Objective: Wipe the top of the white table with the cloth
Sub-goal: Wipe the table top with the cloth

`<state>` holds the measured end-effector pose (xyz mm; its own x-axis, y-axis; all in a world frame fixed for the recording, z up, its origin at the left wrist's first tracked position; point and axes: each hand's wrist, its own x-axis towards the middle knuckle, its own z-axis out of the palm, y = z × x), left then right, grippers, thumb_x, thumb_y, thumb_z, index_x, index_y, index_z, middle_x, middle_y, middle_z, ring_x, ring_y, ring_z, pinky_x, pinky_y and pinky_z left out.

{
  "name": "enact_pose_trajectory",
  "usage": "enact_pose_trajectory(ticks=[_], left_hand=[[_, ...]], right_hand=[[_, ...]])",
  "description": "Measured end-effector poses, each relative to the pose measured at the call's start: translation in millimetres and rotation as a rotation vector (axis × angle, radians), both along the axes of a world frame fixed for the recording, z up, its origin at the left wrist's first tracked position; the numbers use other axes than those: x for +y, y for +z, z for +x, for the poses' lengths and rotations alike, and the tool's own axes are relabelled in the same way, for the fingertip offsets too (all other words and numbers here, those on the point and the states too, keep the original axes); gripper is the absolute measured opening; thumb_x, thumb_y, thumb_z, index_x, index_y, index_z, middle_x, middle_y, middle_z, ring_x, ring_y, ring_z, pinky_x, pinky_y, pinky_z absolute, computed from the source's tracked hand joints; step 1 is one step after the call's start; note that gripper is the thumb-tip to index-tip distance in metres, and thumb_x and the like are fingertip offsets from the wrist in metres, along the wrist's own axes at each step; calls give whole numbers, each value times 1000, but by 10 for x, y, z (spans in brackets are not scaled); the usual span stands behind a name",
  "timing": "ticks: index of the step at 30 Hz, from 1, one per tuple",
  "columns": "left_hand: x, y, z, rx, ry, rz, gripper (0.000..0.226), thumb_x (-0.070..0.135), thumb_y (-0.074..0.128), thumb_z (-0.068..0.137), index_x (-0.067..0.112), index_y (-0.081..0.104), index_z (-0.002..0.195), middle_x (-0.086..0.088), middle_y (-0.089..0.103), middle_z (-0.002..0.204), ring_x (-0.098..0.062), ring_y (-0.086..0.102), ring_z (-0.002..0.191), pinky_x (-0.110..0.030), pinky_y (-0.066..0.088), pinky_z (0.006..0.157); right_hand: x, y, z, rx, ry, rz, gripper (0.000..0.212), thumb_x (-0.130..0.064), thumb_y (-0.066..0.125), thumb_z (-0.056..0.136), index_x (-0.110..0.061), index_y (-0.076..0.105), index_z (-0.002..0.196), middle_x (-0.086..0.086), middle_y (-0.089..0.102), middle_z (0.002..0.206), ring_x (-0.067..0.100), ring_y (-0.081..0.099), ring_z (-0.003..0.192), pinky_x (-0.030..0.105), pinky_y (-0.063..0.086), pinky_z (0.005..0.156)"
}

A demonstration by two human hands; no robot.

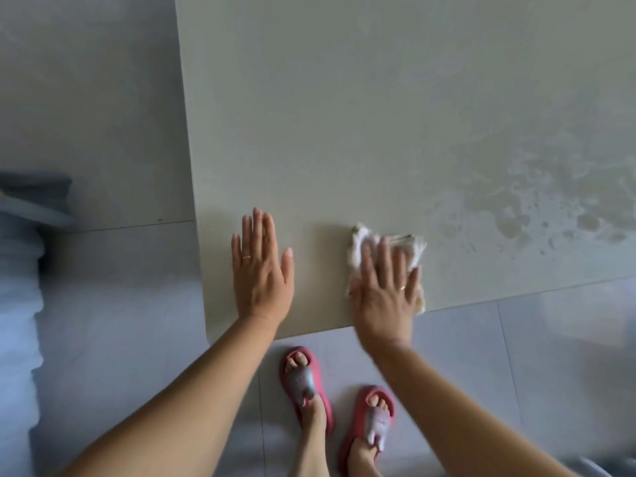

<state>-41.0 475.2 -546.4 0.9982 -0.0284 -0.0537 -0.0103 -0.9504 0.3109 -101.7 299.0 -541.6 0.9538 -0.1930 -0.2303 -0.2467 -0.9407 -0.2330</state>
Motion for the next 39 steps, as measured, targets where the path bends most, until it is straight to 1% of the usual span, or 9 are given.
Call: enact_pose_trajectory(ticks=[5, 12, 18, 22, 24, 28, 31, 36, 39], left_hand=[[-229, -23, -396, 78, 26, 15, 63, 36, 24, 93, 1, 29, 145, -16, 25, 154, -33, 24, 142, -48, 20, 116], [-245, -120, -451, 60, 31, 92, 66, 41, 24, 94, 2, 25, 147, -14, 21, 156, -30, 20, 144, -45, 15, 117], [-235, -133, -451, 51, 26, 119, 67, 41, 24, 93, 2, 24, 147, -15, 20, 156, -31, 19, 144, -45, 15, 117], [-243, -119, -454, 50, 30, 109, 67, 41, 25, 93, 1, 24, 147, -16, 20, 156, -31, 19, 144, -46, 15, 117], [-255, -117, -454, 55, 34, 113, 67, 41, 23, 93, 1, 23, 147, -16, 18, 156, -31, 18, 145, -46, 14, 117], [-264, -102, -449, 72, 32, 133, 68, 41, 21, 92, 1, 22, 147, -16, 17, 156, -31, 17, 145, -47, 14, 117], [-321, -68, -425, 48, 66, 134, 67, 37, 25, 90, -1, 27, 146, -17, 22, 155, -34, 21, 143, -49, 14, 117], [-836, -25, -163, -11, 68, 70, 62, 28, 37, 89, 3, 29, 146, -16, 23, 155, -33, 22, 143, -46, 12, 116], [-1164, -84, 39, 9, -16, 52, 61, 30, 41, 95, 6, 24, 148, -13, 19, 157, -30, 17, 145, -43, 8, 117]], right_hand=[[-141, -21, -280, -60, 569, -8, 60, -38, 38, 90, -28, 24, 148, -2, 17, 156, 26, 16, 144, 48, 10, 115], [-443, -36, -221, 16, -24, -6, 61, -44, 17, 92, -35, -2, 149, -9, -8, 156, 17, -13, 144, 43, -15, 115], [-741, -40, -310, -35, 566, -30, 57, -42, 30, 95, -32, 16, 150, -5, 12, 158, 22, 7, 146, 44, 0, 117], [-1244, -55, -163, 21, 42, -17, 57, -48, 13, 95, -38, -3, 148, -11, -7, 157, 11, -12, 144, 41, -12, 116], [-969, -55, -162, 36, -99, -15, 60, -45, 18, 94, -36, -6, 148, -6, -8, 159, 19, -13, 145, 43, -17, 114], [-496, -33, -366, -17, 405, -4, 64, -40, 36, 91, -28, 14, 150, 1, 11, 159, 30, 3, 146, 53, 1, 115], [-1009, -49, -190, -40, 664, -20, 60, -45, 30, 94, -33, 11, 149, -4, 9, 158, 22, 3, 146, 47, 4, 118], [-1561, -61, 128, 11, -32, -14, 60, -49, 24, 95, -31, 9, 150, -2, 1, 160, 21, -5, 146, 42, -11, 115], [-1009, -87, 51, 9, 44, -28, 64, -46, 30, 94, -29, 4, 150, 1, -2, 159, 29, -8, 146, 49, -12, 114]])
